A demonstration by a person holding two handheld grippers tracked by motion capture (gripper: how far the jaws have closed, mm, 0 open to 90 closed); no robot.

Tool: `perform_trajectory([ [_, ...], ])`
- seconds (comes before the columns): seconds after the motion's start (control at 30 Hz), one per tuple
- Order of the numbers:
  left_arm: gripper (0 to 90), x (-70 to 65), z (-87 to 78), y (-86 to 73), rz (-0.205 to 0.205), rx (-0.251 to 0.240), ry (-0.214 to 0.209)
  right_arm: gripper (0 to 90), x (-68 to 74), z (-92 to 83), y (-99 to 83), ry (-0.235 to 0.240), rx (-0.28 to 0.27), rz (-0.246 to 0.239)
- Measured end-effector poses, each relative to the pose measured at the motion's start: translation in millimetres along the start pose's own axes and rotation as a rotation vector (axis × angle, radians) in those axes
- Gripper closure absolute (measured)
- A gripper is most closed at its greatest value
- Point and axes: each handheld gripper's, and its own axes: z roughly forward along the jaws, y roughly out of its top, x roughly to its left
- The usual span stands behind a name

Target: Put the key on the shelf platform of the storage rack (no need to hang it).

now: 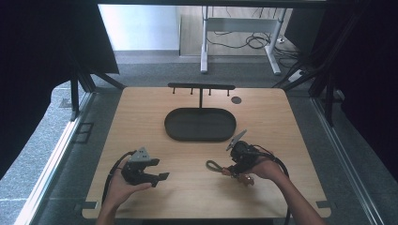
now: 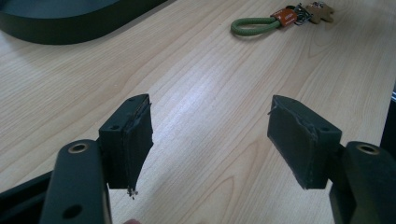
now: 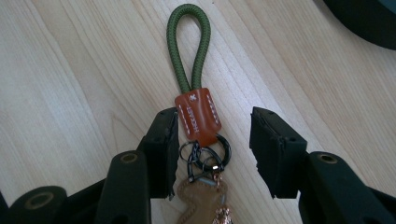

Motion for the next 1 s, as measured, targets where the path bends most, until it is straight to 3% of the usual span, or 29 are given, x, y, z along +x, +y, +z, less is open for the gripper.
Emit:
perform_trajectory([
  [0.37, 31.3, 0.7, 2.0, -0.9, 0.001, 0.021, -0.005, 52.6, 3.0, 16.9, 6.6, 0.018, 0.037, -0.025],
  [0.5, 31.2, 0.6, 3.2, -0.8, 0.003, 0.028, -0.007, 53.0, 5.2, 27.1, 7.9, 0.002, 0.095, -0.053],
  [0.7, 31.2, 0.7, 3.6, -0.9, 0.002, 0.034, -0.005, 54.5, 6.6, 33.1, 9.3, -0.004, 0.119, -0.059],
  [1.0, 31.2, 0.7, 4.0, -0.9, 0.002, 0.037, -0.007, 61.0, 7.5, 38.9, 9.8, 0.0, 0.151, -0.071],
])
